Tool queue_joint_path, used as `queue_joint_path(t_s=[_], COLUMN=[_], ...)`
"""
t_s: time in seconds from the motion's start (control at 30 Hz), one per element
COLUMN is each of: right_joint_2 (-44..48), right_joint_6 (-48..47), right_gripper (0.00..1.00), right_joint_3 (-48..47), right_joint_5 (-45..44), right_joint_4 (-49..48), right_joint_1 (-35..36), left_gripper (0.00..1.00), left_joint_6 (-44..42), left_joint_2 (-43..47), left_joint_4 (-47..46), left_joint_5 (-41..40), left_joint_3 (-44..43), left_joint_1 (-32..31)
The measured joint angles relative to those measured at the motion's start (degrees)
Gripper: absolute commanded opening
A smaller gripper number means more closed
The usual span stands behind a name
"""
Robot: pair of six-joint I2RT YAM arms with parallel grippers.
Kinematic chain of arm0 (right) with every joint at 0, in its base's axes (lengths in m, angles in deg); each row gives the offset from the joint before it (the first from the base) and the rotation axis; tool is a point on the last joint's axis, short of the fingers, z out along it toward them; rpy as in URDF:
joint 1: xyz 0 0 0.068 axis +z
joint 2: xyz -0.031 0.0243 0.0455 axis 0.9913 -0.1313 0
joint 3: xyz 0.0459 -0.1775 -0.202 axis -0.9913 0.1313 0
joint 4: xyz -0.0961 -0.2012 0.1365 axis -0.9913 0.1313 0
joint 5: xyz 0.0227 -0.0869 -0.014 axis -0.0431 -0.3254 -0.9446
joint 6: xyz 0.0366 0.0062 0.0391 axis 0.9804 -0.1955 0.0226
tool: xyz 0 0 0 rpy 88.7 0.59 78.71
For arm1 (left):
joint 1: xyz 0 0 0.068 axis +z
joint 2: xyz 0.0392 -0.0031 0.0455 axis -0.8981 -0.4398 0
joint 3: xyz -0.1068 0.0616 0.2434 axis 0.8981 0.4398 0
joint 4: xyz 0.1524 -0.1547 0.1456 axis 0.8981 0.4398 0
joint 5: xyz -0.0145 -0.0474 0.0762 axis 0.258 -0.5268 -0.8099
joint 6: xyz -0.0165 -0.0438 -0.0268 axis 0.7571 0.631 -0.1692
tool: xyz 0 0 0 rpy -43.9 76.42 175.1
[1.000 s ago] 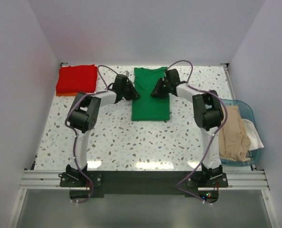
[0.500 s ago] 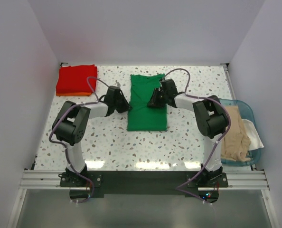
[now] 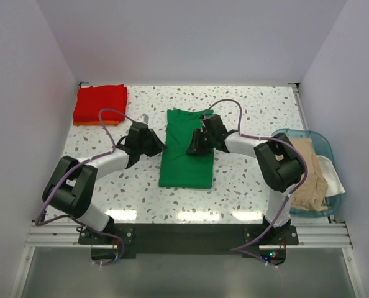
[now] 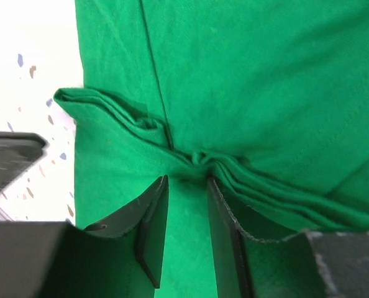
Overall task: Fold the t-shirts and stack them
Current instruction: Fold the tshirt
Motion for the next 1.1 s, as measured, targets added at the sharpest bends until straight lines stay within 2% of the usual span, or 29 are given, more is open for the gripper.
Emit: queue_joint_path(t_s=[0.17, 0.3, 0.4, 0.73, 0.87, 1.1], right_joint_2=[3.1, 3.5, 3.5, -0.2, 3.1, 21.2], right_joint_6=[-0.5, -1.4, -2.0, -3.2, -3.4, -1.0], right_gripper=[0.40, 0.40, 0.40, 0.40, 0.40, 0.39], right_joint_3=[-0.7, -6.6, -11.1, -16.7, -10.5, 9.3], right_joint_5=[-1.7, -3.1, -3.6, -4.0, -3.8, -2.7], right_joint_4=[5.5, 8.8, 8.9, 10.8, 10.0, 10.1], right_joint_1=[-0.6, -1.7, -3.0, -6.5, -6.3, -3.7], left_gripper=[0.15, 0.15, 0.15, 0.14, 0.14, 0.15], left_joint_6=[-0.5, -1.3, -1.6, -2.0, -1.9, -1.3], left_joint_2=[2.1, 1.2, -0.6, -1.9, -0.7, 5.3], left_joint_4=[0.5, 1.6, 1.3, 0.1, -0.6, -1.2], left_joint_5=[-0.6, -1.0, -0.8, 2.4, 3.8, 5.5], left_joint_3=[-0.9, -3.8, -5.7, -4.8, -0.7, 7.1], left_joint_1=[0.0, 0.0, 0.0, -0.1, -1.3, -6.2])
